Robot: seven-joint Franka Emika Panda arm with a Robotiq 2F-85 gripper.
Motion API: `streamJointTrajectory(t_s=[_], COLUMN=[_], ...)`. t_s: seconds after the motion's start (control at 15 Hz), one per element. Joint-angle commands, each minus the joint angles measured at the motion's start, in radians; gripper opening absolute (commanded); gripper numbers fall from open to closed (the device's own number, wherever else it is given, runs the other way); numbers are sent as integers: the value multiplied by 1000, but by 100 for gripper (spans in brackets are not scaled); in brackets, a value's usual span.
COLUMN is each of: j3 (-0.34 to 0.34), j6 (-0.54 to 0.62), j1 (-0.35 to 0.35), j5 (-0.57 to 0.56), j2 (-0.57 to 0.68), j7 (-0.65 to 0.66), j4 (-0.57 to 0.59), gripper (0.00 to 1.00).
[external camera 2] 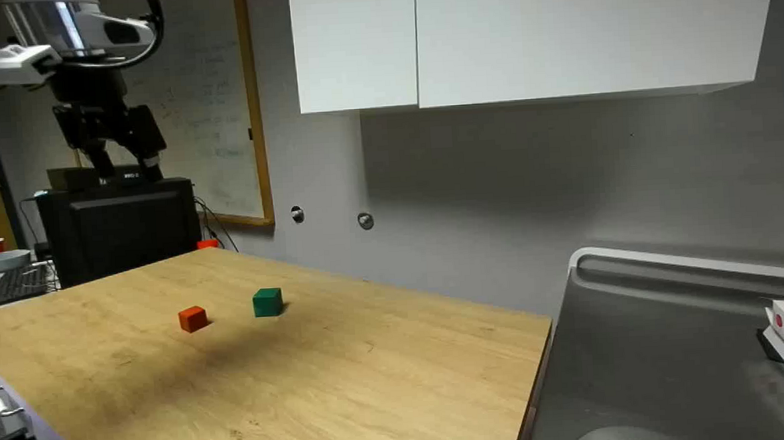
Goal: Place the orange block on top of the green block
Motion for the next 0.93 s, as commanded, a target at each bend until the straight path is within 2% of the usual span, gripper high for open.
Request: streamJointTrajectory(t_s=[0.0, 0.53, 0.67, 0.87], j3=[4, 9, 12, 31], j6=[-1, 6, 20, 73], j1=[-5, -8, 2, 39], j5=[4, 1, 11, 43], j2=[1, 28, 78, 223], j7=[-3, 9, 17, 28], j4=[2, 11, 21, 40], gripper=[100, 100, 100, 100])
